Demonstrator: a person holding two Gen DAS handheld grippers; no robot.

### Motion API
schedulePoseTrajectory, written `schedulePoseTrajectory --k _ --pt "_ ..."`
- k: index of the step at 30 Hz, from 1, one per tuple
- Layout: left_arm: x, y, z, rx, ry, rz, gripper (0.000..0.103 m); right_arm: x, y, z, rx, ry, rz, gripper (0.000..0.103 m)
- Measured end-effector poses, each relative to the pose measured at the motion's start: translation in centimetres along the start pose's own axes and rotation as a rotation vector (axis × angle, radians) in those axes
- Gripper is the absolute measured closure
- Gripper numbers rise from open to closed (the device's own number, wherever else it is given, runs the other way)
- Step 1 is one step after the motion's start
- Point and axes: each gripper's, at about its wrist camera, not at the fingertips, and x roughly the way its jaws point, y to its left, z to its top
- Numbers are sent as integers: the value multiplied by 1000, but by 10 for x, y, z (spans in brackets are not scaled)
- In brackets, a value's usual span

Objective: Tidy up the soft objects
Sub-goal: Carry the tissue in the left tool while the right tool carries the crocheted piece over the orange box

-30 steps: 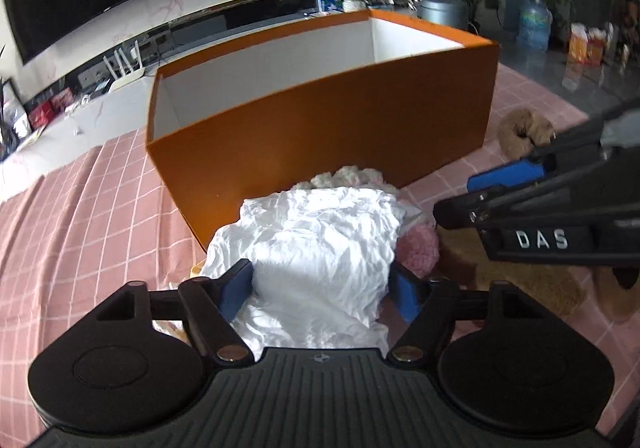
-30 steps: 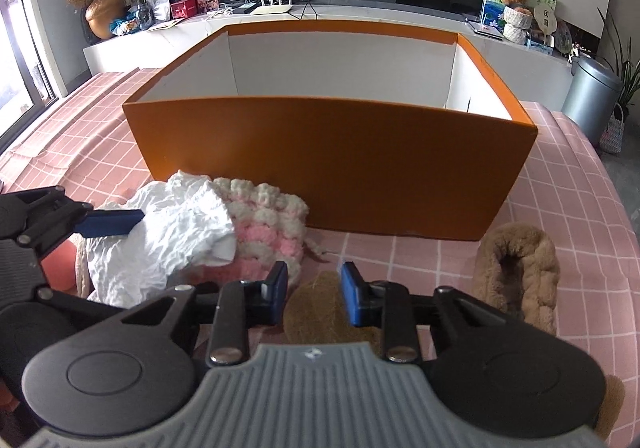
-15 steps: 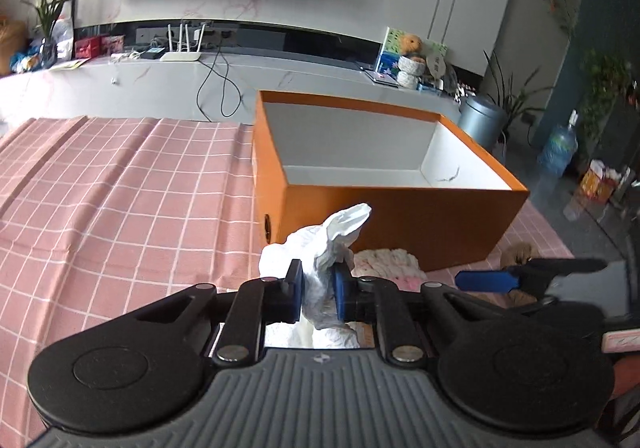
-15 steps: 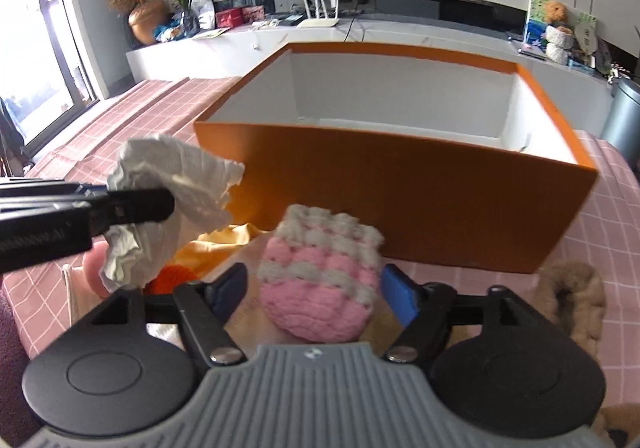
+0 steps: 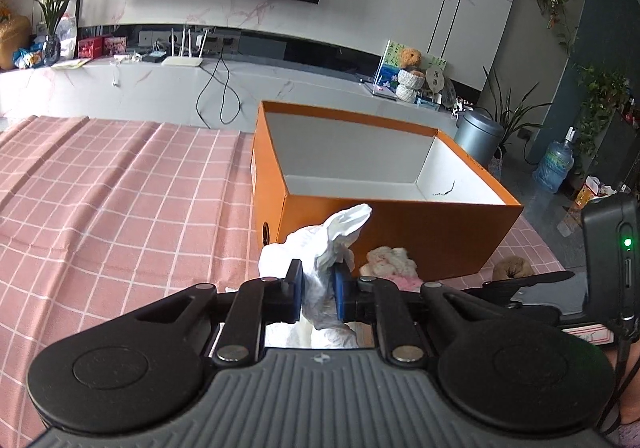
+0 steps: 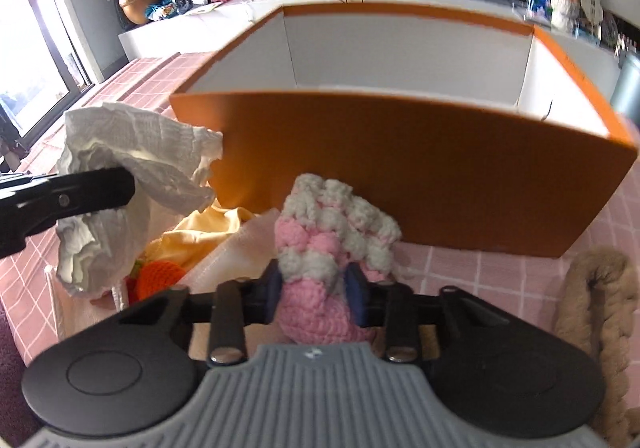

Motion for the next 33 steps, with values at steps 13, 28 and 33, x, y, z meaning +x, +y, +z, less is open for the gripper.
schedulePoseTrajectory --k 13,28,33 --pt "-43 -19 28 27 -143 -36 86 -84 6 11 -66 -163 18 77" --pt "-9 -45 109 67 -176 -147 86 -123 -3 88 -148 -272 -1 77" --pt "47 -41 124 81 -56 -108 86 -87 -19 113 -106 -218 -10 77"
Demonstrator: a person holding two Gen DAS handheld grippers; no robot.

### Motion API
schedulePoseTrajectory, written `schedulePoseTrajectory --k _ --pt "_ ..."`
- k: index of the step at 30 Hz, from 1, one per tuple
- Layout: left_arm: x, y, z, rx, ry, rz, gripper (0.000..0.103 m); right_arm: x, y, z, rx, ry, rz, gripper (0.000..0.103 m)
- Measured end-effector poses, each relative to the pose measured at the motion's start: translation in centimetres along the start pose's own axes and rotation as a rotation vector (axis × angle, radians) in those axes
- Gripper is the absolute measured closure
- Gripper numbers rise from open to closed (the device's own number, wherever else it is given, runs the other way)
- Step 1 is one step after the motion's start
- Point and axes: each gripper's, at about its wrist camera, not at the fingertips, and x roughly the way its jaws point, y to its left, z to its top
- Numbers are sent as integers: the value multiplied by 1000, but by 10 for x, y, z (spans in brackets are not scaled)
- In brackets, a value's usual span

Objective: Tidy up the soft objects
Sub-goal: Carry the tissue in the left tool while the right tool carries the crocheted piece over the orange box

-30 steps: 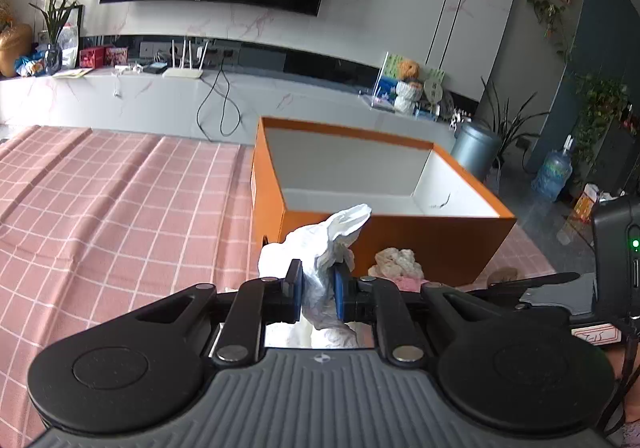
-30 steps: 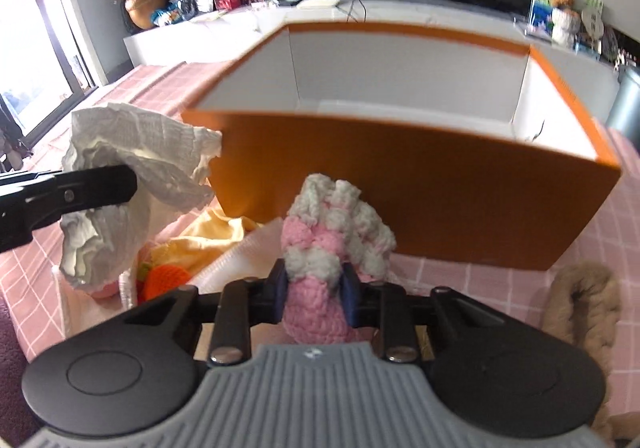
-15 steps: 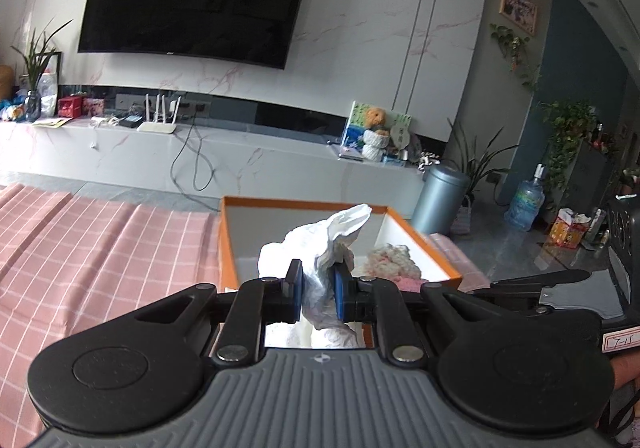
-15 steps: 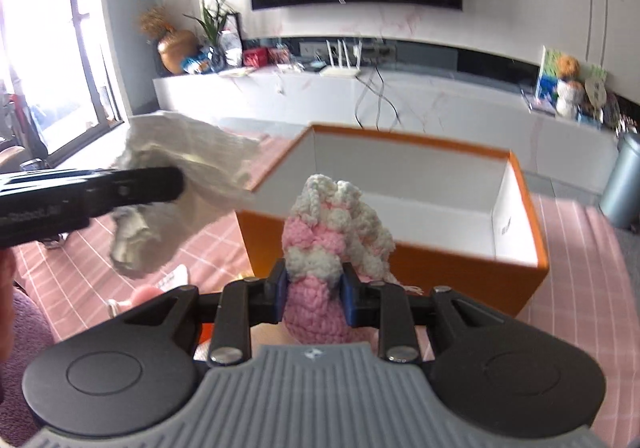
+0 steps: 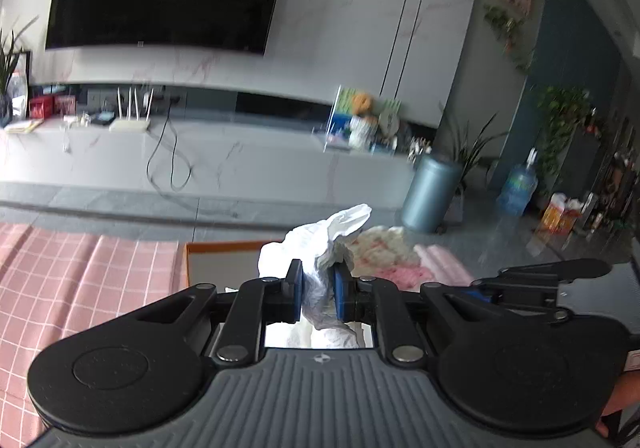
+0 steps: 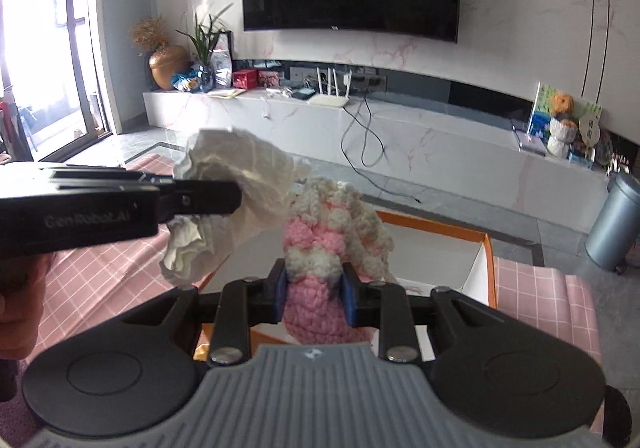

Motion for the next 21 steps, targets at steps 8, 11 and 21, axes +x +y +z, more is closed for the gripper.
schedulePoseTrajectory --k 8,11,21 --pt "70 13 -19 77 229 52 87 83 -25 -12 103 178 68 77" --pt "86 15 -28 97 303 69 87 107 -28 -21 116 248 93 77" --pt "116 22 -44 175 484 111 86 147 -20 -25 60 376 148 74"
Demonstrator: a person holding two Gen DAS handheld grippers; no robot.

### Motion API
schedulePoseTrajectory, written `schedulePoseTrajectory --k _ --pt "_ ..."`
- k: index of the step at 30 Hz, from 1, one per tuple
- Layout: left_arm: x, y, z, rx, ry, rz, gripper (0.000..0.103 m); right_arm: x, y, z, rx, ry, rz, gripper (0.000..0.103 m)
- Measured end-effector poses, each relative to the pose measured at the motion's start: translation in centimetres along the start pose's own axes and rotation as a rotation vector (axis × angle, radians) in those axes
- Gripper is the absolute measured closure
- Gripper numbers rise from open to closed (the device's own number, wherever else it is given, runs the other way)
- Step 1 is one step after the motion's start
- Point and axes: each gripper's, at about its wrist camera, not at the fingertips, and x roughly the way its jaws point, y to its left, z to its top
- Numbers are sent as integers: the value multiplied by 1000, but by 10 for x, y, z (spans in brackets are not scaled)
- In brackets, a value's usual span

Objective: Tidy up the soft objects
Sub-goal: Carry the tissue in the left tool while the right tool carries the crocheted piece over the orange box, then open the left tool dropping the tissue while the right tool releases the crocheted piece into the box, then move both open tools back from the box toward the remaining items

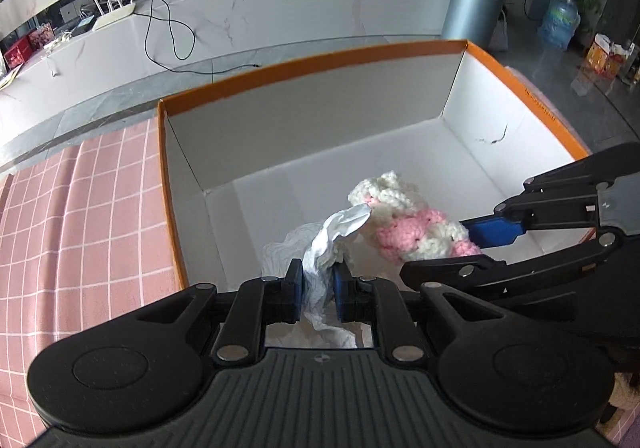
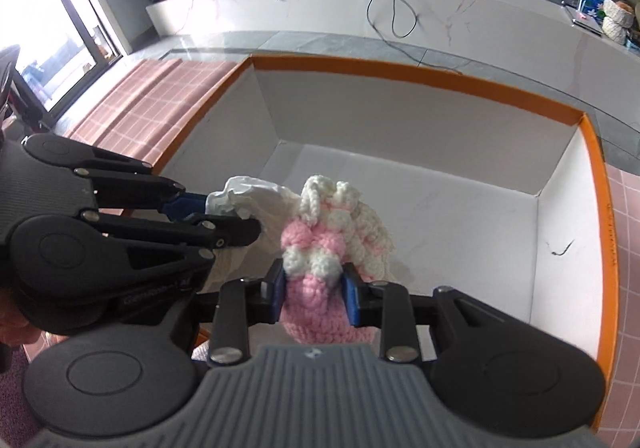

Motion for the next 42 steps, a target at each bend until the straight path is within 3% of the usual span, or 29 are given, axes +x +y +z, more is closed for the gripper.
schedulePoseTrajectory --k 4,11,12,15,19,26,31,35,42 --pt "0 -4 0 21 9 22 85 7 -3 -2 14 24 12 74" --pt "-7 0 2 -5 -31 -17 73 8 -11 -6 45 28 12 71" --pt "-10 1 2 -10 -44 -21 69 7 -11 -5 47 26 10 71" --pt "-24 10 2 -45 -100 7 35 5 -13 -5 59 21 13 71" --pt "-42 29 4 -133 -151 -68 35 10 -10 -1 61 31 10 70" --pt "-54 31 -1 -168 -201 2 36 27 6 4 66 79 -16 67" --pt "-57 33 -10 -174 -216 -7 36 32 6 7 100 109 -56 56" --pt "-58 35 -12 -173 -214 -5 36 20 10 7 84 79 -87 31" --pt "-73 32 -18 -182 -248 -12 36 -11 20 5 31 18 -153 31"
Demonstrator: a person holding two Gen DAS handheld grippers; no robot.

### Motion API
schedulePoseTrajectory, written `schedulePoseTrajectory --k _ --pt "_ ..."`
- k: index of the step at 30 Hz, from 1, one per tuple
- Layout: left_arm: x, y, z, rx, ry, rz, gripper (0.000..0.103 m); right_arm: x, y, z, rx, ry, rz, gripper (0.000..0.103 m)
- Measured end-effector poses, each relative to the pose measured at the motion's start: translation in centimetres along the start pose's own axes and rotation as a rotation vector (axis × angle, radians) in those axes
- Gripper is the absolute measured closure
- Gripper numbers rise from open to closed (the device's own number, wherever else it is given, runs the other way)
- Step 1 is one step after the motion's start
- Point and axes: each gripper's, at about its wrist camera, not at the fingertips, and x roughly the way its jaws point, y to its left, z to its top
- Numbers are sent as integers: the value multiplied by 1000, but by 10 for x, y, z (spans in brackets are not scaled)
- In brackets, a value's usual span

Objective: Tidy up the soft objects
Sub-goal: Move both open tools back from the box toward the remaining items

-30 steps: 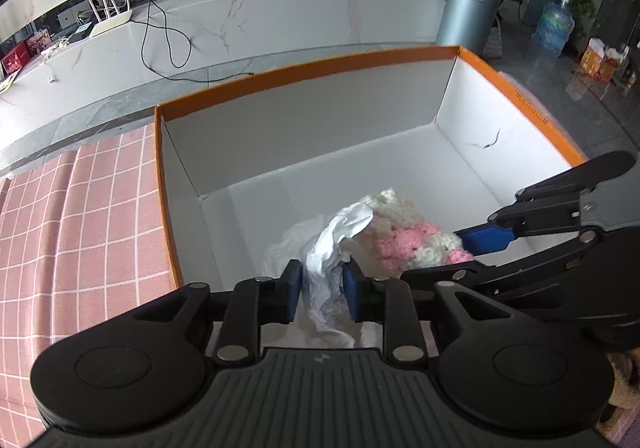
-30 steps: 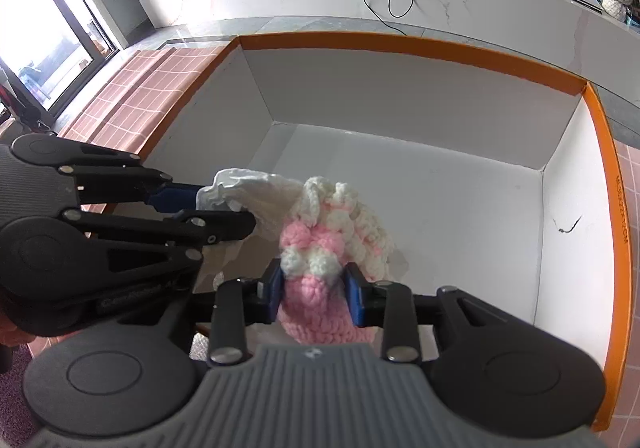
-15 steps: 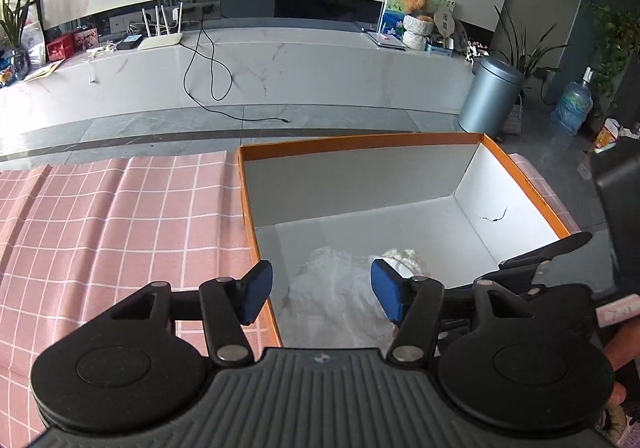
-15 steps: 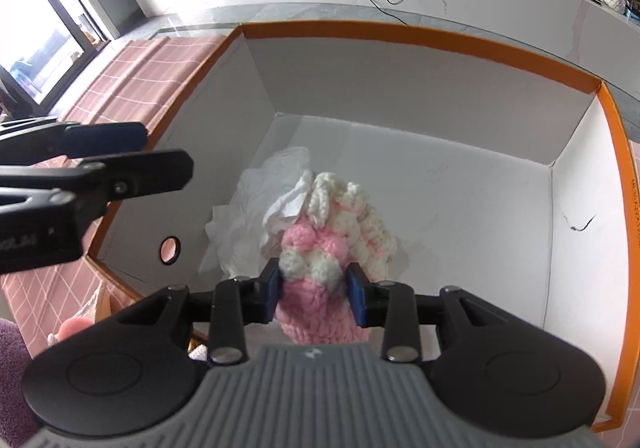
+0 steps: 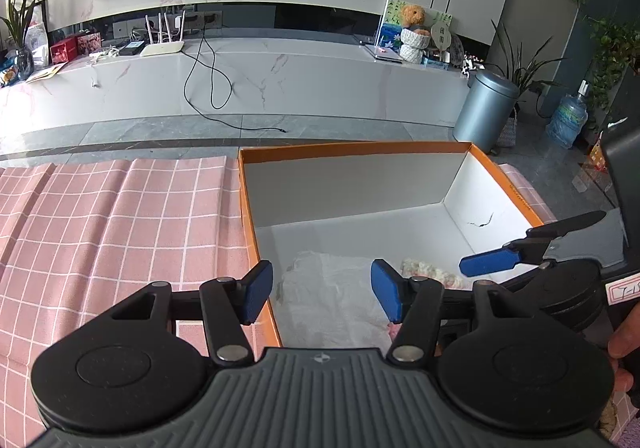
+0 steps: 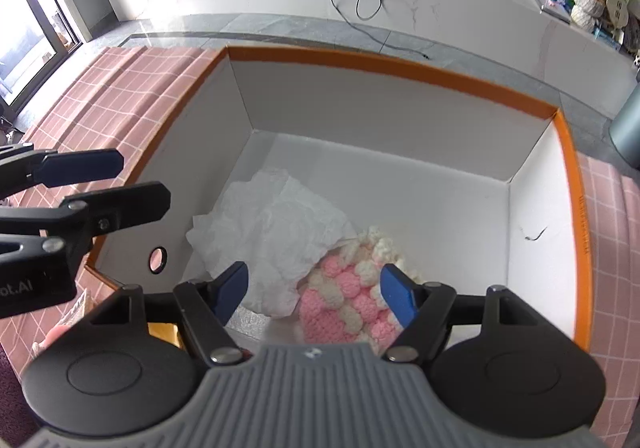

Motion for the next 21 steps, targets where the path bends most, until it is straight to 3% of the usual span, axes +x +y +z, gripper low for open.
schedulePoseTrajectory --k 11,21 --pt "-59 -14 -20 27 -99 -52 36 -78 19 -50 -82 -212 -115 27" --pt "-120 -10 -65 -15 -195 -96 40 -135 29 -136 13 -353 -140 24"
